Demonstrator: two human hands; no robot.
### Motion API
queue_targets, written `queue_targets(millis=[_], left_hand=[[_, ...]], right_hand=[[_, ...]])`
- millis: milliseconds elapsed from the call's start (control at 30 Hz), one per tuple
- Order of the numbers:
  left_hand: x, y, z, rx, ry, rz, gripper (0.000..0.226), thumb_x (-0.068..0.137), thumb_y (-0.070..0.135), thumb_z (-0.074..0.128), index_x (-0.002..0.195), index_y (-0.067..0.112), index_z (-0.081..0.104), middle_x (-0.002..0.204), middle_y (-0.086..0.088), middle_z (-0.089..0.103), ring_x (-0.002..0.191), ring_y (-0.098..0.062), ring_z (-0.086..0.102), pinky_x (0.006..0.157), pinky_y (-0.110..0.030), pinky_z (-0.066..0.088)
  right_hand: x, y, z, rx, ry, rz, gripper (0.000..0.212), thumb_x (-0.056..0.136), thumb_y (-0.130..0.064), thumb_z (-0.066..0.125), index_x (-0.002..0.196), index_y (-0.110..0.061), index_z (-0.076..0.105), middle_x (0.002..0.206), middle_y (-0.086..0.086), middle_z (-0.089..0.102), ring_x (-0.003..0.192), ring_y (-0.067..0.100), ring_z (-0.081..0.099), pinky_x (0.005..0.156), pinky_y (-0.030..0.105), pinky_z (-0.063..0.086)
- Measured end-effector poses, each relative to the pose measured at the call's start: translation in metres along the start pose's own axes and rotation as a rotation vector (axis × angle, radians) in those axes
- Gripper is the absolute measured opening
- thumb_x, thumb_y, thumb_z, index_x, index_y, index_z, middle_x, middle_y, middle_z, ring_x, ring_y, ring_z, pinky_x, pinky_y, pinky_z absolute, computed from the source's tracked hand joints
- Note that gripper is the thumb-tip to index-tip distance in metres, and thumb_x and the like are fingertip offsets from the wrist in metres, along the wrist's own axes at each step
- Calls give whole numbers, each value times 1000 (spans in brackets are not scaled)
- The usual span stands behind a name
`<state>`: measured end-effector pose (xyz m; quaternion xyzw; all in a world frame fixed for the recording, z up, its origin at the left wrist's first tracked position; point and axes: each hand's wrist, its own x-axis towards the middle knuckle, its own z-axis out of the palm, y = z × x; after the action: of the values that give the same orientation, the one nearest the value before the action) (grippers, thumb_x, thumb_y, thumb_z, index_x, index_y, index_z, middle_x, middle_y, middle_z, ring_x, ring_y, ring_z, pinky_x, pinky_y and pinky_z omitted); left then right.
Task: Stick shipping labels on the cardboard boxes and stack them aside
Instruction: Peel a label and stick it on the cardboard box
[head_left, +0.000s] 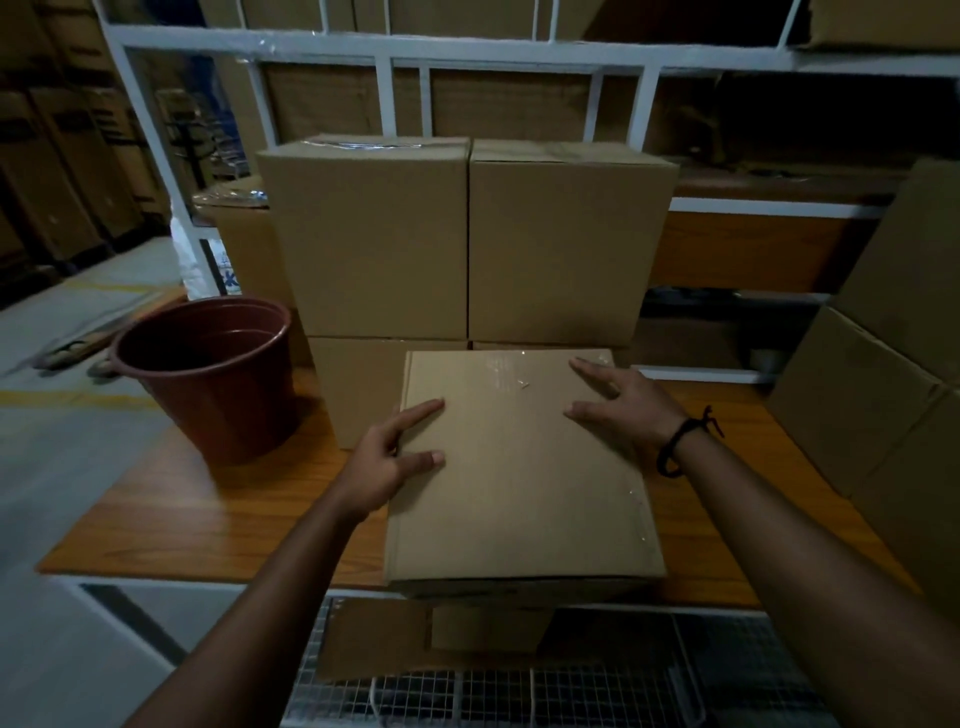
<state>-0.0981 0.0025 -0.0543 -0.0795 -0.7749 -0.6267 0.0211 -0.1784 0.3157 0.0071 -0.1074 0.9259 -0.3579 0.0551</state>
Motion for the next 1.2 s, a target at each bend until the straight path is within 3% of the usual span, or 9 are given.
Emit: queue_targets(millis=[133,467,600,733,833,900,967,1067,1200], left_hand=[[13,-3,-2,-43,-3,-98,52,87,13,68,129,41,57,130,9,50,114,-21,55,82,-31,51],[40,-14,2,-151,-5,-236,44,95,14,57,134,34,54,119,16,50,108,-15,56,76,-25,51],[39,-10,4,-96,-10,-209,45,96,18,57,137,36,50,136,5,44,108,-14,55,79,-27,52],[14,-19,1,-91,105,-75,55,93,39,61,145,33,42,160,1,17,121,-4,43,79,-17,53],[-19,-48,-4,-9,89,38,90,72,83,53,148,38,38,164,6,14,149,-9,9,112,-57,32],[-35,-62,0,-45,27,84,107,69,87,53,154,27,27,161,9,25,150,-19,18,112,-59,30],[-42,-59,7,-62,-4,77,119,65,85,60,155,18,18,155,12,34,142,-15,35,107,-41,44],[-39,-48,19,-87,-2,91,120,63,77,70,152,18,16,149,12,35,132,-4,44,98,-25,48],[-34,-48,22,-124,33,78,118,63,66,78,153,24,16,149,4,36,131,-16,47,97,-32,49]], right_hand=[[21,10,10,48,-57,46,72,81,-47,72,144,-45,37,156,-1,31,139,24,33,98,37,34],[42,31,27,97,-20,98,58,86,-52,64,140,-40,46,152,-1,39,135,21,40,105,37,37],[39,27,27,90,31,83,58,87,-52,63,141,-37,46,152,0,40,135,20,40,106,39,37],[6,28,22,79,106,9,61,90,-60,50,146,-48,29,162,2,5,136,24,40,88,29,50],[-45,52,19,76,67,-145,60,80,-70,50,136,-62,31,161,-14,-10,133,23,44,77,31,58],[-76,67,26,50,18,-226,66,71,-79,56,132,-60,38,159,-20,-10,136,14,36,90,37,55],[-91,75,36,-89,-4,-264,79,60,-89,54,131,-57,38,160,-17,-9,139,7,21,105,35,39],[-87,75,50,-126,82,-335,70,68,-78,60,131,-55,38,160,-12,-2,142,5,11,108,31,29],[-81,76,56,-86,144,-343,75,65,-86,51,131,-52,40,161,-8,4,143,6,11,107,29,25]])
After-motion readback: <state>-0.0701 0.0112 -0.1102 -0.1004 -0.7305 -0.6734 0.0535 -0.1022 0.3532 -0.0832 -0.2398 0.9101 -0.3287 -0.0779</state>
